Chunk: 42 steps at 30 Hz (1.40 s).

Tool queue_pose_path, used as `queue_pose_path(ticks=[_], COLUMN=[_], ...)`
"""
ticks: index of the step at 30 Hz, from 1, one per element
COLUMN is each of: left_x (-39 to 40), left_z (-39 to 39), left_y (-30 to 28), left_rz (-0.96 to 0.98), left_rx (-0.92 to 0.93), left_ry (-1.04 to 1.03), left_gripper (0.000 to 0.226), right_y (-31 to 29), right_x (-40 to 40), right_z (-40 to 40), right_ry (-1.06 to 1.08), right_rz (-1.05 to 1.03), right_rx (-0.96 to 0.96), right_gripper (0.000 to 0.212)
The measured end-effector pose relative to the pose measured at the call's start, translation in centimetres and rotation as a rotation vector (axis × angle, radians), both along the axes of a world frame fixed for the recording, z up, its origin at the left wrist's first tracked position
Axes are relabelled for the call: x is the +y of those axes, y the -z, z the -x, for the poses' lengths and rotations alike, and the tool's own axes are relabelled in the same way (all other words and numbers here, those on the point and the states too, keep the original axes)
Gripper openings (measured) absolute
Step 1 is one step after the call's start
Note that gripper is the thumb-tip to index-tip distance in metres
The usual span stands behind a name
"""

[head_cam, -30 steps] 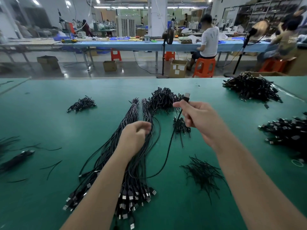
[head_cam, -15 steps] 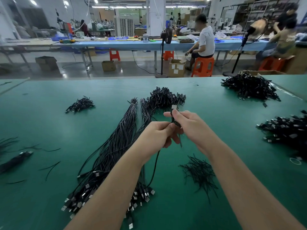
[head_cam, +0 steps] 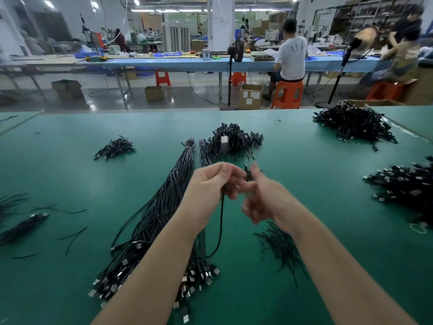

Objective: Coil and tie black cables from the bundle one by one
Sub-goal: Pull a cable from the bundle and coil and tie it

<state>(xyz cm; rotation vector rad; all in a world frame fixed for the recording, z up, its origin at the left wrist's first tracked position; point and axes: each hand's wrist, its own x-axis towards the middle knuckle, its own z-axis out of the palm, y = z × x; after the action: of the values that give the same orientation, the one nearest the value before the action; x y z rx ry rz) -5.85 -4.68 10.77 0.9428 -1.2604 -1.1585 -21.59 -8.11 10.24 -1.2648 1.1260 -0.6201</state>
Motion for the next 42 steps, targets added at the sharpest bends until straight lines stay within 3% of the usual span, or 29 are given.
queue_pose_path(ticks=[4,10,13,15,21,27,33,38,42], left_x=[0.9,4.5,6.4,7.1,6.2,3.9,1.6,-0.4,-1.3], left_z=[-0.1,1.6,2.2,2.4,1.3,1.3,-0.2,-1.4,-2.4], left_y=[-1.3,0.1,2.3,3.8,6.0,7.1,7.7,6.0,4.5], left_rz=[0.113,-0.043,-0.121,-0.143,-0.362,-0.366,-0.488,-0.619,-0.558], left_rx=[0.266,0.45,0.451,0.445,0.366,0.427,0.629,0.724,0.836], left_ry=[0.104,0.444,0.626,0.642,0.171,-0.203,-0.346,-0.414,-0.474], left_gripper=[0.033,0.032,0.03,0.03,0.033,0.034,0.03,0.026,0.031], right_y=[3.1,3.3,3.2,2.8,0.0,-0.5,0.1,2.5,4.1], right_x=[1.2,0.6,-0.7,-1.0,-0.8,0.8,2.0,4.2,5.1], right_z=[-1.9,-2.9,-2.5,-2.1,-1.9,-2.9,-3.2,-3.9,-4.2], right_ry=[-0.232,-0.177,-0.027,0.022,0.098,0.079,0.017,-0.14,-0.086], right_rz=[-0.329,-0.199,-0.211,-0.199,-0.08,-0.014,0.077,0.18,0.095], right_rx=[-0.155,-0.633,-0.457,-0.487,-0.481,-0.499,-0.483,-0.428,-0.574], right_gripper=[0.078,0.016,0.022,0.019,0.027,0.036,0.011,0.015,0.021])
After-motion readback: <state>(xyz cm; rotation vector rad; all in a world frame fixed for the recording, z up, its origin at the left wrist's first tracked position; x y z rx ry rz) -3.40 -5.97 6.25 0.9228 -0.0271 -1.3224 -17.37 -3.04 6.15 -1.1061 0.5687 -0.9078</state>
